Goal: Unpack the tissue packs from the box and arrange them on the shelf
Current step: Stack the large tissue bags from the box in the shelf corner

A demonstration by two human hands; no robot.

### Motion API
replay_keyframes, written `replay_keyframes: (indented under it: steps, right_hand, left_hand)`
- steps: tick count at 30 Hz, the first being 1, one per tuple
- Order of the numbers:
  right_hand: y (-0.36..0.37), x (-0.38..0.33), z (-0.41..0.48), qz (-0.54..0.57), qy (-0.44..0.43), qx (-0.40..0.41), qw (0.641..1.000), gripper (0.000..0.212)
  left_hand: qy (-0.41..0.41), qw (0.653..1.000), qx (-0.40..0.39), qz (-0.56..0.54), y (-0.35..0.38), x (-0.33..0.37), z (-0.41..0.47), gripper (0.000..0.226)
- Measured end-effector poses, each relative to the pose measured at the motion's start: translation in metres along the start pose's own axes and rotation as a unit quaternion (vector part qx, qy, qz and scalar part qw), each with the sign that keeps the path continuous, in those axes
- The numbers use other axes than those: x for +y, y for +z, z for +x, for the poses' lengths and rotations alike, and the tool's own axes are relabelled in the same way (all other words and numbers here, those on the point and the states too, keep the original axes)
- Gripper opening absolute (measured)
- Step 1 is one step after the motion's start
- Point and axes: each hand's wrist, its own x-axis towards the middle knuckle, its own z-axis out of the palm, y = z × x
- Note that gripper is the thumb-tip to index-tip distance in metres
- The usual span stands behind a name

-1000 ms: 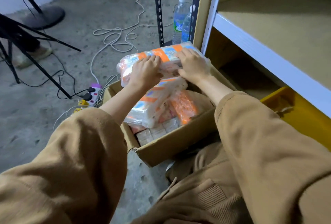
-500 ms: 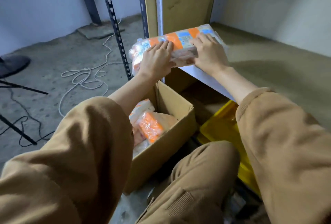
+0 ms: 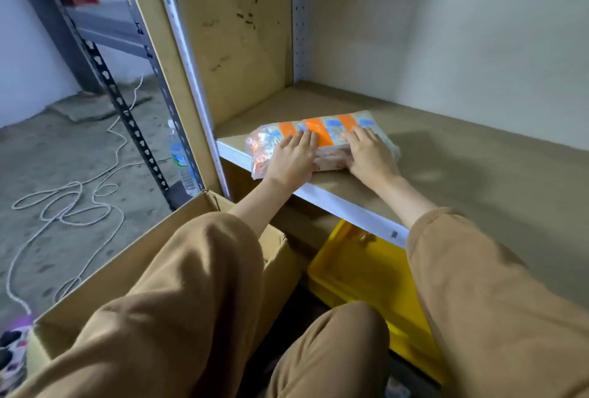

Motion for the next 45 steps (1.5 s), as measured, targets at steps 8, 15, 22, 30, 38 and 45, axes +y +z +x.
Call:
replay_keyframes:
  steps: [8,15,22,30,38,45]
  right_hand:
    - [0.008,0.016,0.025,0.05,-0.002,-0.024,0.998,0.056]
    - [0.022,0.006,0.051,0.067,0.008,-0.013,0.998,0.052]
    - [0.056,-0.006,0.068,0.115,0.037,-0.064,0.991,0.044]
    - [0.071,-0.009,0.093,0.114,0.05,-0.122,0.985,0.04]
    - [0.089,-0.007,0.096,0.147,0.069,-0.113,0.98,0.043]
    - [0.089,-0.006,0.096,0.153,0.057,-0.11,0.98,0.044]
  left_hand:
    - [0.007,0.999,-0.033,-0.015,0.004,-0.028,0.011,0.08]
    - [-0.065,0.996,-0.054,-0.023,0.013,-0.05,0.022,0.074]
    - [-0.145,0.987,-0.074,0.015,0.032,-0.056,0.081,0.074]
    - [-0.181,0.981,-0.066,0.029,0.056,-0.084,0.14,0.079]
    - [-0.19,0.978,-0.073,0.035,0.072,-0.098,0.187,0.076]
    - [-0.201,0.977,-0.07,0.029,0.081,-0.099,0.21,0.074]
